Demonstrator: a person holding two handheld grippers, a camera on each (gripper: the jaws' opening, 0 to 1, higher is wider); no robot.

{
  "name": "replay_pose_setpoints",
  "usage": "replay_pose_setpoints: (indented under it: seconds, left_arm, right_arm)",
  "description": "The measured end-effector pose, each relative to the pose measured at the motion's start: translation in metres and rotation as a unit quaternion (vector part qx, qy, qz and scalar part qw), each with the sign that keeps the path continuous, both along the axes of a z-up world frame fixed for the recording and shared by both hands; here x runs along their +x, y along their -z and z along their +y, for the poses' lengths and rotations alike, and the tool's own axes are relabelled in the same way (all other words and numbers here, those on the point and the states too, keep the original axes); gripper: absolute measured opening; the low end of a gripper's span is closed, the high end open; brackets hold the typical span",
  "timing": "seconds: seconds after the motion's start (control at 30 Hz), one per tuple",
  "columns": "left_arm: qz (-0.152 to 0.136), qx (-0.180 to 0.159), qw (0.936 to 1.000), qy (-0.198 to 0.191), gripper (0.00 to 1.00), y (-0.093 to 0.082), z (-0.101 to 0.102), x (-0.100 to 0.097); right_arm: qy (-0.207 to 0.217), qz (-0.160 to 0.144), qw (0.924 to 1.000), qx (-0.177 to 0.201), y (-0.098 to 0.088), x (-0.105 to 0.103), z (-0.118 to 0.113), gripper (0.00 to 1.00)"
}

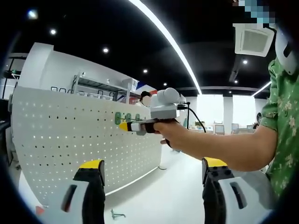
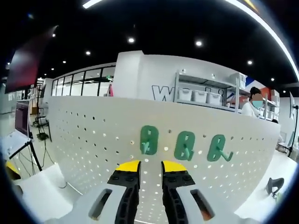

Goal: Insert the hook assembly into the mounting plate slot until the hook locks in place.

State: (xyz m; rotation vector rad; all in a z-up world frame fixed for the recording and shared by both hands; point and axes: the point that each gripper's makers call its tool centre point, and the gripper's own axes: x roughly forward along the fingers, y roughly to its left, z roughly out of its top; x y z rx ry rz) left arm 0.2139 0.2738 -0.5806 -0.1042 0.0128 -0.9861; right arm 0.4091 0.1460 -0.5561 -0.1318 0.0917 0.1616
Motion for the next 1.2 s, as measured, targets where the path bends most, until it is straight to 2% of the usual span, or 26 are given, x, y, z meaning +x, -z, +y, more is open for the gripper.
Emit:
replay_pose_setpoints:
  seconds: [0.27,0.43,0.53,0.67,0.8,1.03,1.2]
  left_arm:
    - [-0.002,0.001,1.0000,0.000,0.88,-0.002,-0.001,-0.002]
    - [0.001,0.004,1.0000,0.001,0.89,-0.001,-0.002,-0.004]
    - [0.001,0.005,1.0000,0.001,0.89,-0.001,-0.003,-0.005]
    - [0.001,0.006,1.0000,0.001,0.89,-0.003,-0.004,-0.007]
    - [0.002,0.007,1.0000,-0.001,0.91,-0.003,-0.004,-0.009]
    - [0.000,0.010,0.9999,-0.004,0.91,-0.005,-0.005,-0.013]
    - [-0.001,0.013,0.9999,-0.005,0.91,-0.006,-0.004,-0.016]
  right_arm:
    - [-0.011,-0.003,0.9999,0.008,-0.001,-0.006,0.002,0.29]
    - [-0.025,-0.006,0.9996,0.012,-0.001,-0.012,0.006,0.42]
    - [-0.032,-0.007,0.9993,0.020,-0.001,-0.015,0.007,0.52]
    - [-0.043,-0.017,0.9983,0.037,-0.004,-0.021,0.009,0.70]
    - [-0.048,-0.032,0.9975,0.041,-0.008,-0.028,0.009,0.83]
    - [-0.061,-0.039,0.9967,0.037,-0.009,-0.041,0.011,0.92]
    - [-0.070,-0.047,0.9952,0.050,-0.017,-0.052,0.010,0.94]
